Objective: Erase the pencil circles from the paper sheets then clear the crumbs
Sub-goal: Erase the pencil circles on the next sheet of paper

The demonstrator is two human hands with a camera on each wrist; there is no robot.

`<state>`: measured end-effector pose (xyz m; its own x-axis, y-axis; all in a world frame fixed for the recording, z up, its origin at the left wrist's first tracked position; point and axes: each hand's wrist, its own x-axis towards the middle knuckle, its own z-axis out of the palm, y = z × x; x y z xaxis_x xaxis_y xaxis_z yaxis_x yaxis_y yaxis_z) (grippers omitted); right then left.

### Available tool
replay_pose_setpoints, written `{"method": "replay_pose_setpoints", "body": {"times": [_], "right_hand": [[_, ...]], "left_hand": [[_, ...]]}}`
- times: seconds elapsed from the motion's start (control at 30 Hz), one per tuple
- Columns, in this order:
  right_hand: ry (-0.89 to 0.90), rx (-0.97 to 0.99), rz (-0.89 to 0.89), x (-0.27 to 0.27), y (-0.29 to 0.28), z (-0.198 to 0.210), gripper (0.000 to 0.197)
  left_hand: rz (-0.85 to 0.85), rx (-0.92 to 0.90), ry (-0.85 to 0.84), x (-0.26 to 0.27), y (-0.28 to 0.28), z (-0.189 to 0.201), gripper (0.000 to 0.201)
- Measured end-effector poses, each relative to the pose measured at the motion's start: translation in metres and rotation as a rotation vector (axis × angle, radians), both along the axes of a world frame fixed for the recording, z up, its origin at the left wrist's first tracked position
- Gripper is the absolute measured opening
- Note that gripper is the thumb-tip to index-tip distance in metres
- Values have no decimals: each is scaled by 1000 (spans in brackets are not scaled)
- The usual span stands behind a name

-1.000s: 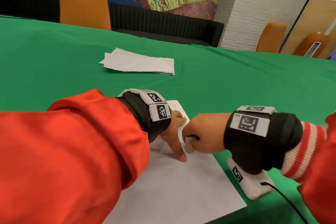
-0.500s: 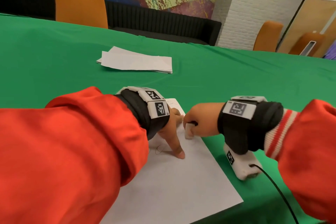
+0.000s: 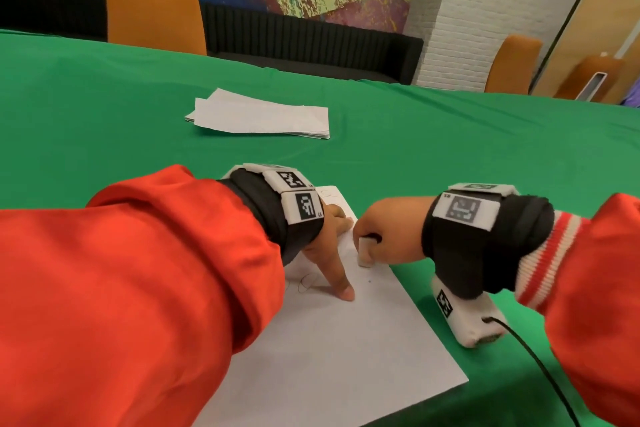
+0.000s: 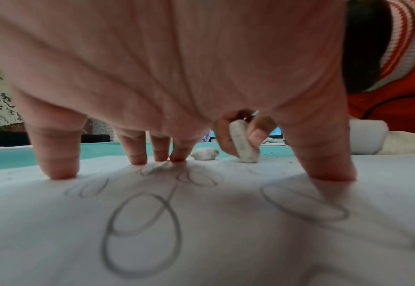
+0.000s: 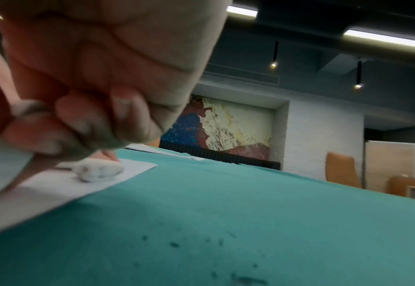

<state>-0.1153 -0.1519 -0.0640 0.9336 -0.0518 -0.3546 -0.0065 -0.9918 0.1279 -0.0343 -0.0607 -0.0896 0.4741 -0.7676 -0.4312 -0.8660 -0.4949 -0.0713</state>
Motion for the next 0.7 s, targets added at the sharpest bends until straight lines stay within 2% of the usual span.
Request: {"method": "replay_pose_setpoints", "body": {"times": [0.1, 0.27, 0.43, 0.6, 0.7], "right_hand": [[85, 9, 27, -7, 4, 2, 22], [2, -43, -57, 4, -7, 2, 26], [81, 27, -50, -3, -6, 1, 21], [10, 5, -94, 2, -12, 1, 25], [52, 23, -69, -4, -8, -1, 23]], "left_hand": [[4, -2, -3, 0, 0, -1, 112], [3, 13, -6, 0, 0, 1, 111], [8, 22, -9, -2, -1, 2, 111], [3, 29, -15, -2, -1, 2, 112], [8, 18, -18, -3, -1, 2, 112]]}}
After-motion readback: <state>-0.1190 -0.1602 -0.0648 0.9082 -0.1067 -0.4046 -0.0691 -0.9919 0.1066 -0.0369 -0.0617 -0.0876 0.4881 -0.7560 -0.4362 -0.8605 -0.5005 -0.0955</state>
